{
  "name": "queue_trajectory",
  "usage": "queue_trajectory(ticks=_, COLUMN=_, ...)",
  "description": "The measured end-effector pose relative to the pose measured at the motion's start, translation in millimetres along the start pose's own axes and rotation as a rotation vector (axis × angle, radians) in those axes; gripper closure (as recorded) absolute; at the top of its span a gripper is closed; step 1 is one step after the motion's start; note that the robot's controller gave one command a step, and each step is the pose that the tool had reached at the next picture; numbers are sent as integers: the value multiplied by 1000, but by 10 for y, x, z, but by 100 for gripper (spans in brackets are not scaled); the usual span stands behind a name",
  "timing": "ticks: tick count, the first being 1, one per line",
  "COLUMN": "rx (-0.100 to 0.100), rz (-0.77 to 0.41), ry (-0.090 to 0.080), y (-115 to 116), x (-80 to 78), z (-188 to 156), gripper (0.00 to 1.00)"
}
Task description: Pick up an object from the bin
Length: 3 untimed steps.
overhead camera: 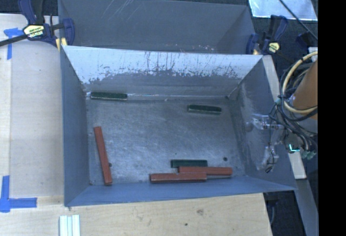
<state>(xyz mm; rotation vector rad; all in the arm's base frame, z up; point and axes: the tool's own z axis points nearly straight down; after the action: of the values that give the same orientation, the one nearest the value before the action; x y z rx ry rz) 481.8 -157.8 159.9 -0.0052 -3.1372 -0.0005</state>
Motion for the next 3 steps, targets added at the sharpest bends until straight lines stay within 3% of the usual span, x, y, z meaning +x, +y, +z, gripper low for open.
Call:
queue_trajectory(ticks=1, rx=-2, rz=17, ry=0, y=354, x=-87, z=938, gripper=0)
queue_trajectory(ticks=2, rx=-2, rz=15, ry=-10, y=1084, x=-265, z=892, gripper=0)
queue_trajectory(ticks=3, rx=-3, rz=-44, ry=-8, y=1857, x=-31, z=892, gripper=0)
